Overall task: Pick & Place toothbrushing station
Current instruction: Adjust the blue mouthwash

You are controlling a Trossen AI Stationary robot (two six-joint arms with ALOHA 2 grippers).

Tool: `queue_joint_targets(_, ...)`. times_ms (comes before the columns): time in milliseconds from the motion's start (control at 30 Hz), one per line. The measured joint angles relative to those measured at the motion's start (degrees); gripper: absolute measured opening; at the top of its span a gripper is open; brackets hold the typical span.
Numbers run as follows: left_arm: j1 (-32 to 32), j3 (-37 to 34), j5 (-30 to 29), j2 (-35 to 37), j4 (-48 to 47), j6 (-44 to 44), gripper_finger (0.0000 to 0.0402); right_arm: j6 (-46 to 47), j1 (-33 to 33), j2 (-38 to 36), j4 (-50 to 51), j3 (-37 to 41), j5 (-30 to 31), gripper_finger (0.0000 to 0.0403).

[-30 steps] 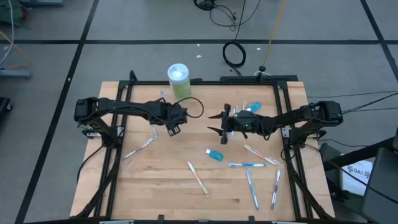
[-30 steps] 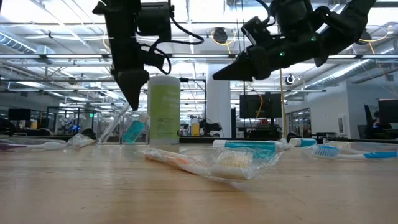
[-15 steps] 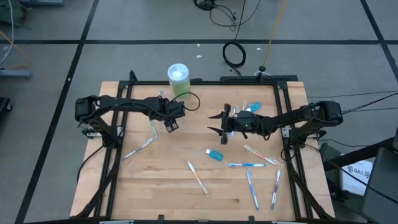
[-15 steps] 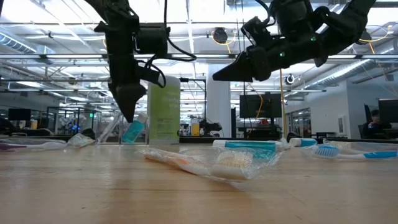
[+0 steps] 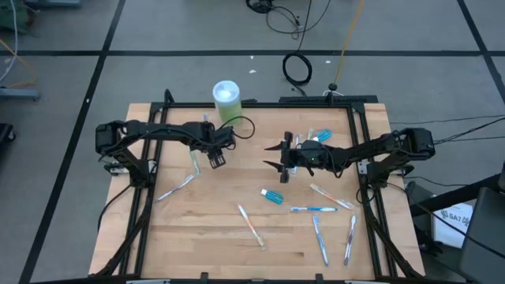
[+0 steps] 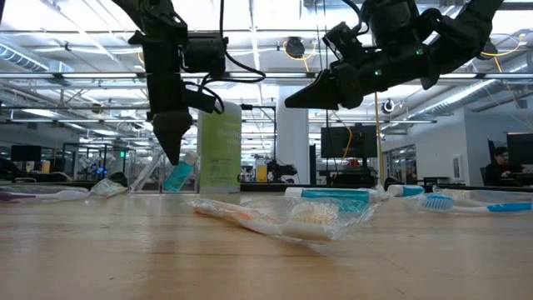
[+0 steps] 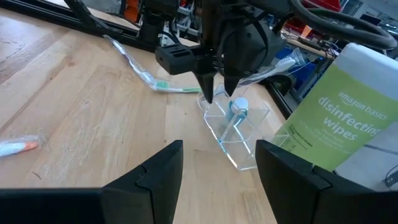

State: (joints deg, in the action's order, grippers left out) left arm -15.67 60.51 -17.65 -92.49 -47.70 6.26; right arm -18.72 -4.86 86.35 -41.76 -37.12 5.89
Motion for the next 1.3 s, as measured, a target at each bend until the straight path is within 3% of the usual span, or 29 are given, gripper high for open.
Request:
queue_joint_targets(233,-1.8,0.0,-0.2,0.0,0.1,0.1,0.0074,-0.4,0.0,0.0,0.0,0.0,0.0,0.0196)
queue_joint_targets(533,-0.6,0.0,0.0,0.0,0.0,-1.3,0.0008,-1.7,0.0,0.0,0.0,0.0,0.0,0.0196)
queue_joint_targets(700,0.8,0.3,1.2,0.0,-0.2,-1.6,0.0017,-1.7,0.0,0.0,0.0,0.0,0.0,0.0196)
queue_joint_targets(867,2.4,2.6,7.7,0.0,0.0,-2.1,0.0028,-2.0,0.0,0.0,0.0,0.0,0.0,0.0196)
queue_joint_targets(1100,5.1,7.1,16.0,0.0,0.1,-2.3,0.0006,-2.0,0.0,0.0,0.0,0.0,0.0,0.0196)
queue_joint_targets(1300,8.4,7.8,16.1,0.0,-0.1,-1.1,0.0022,-2.9,0.0,0.0,0.0,0.0,-0.2,0.0196)
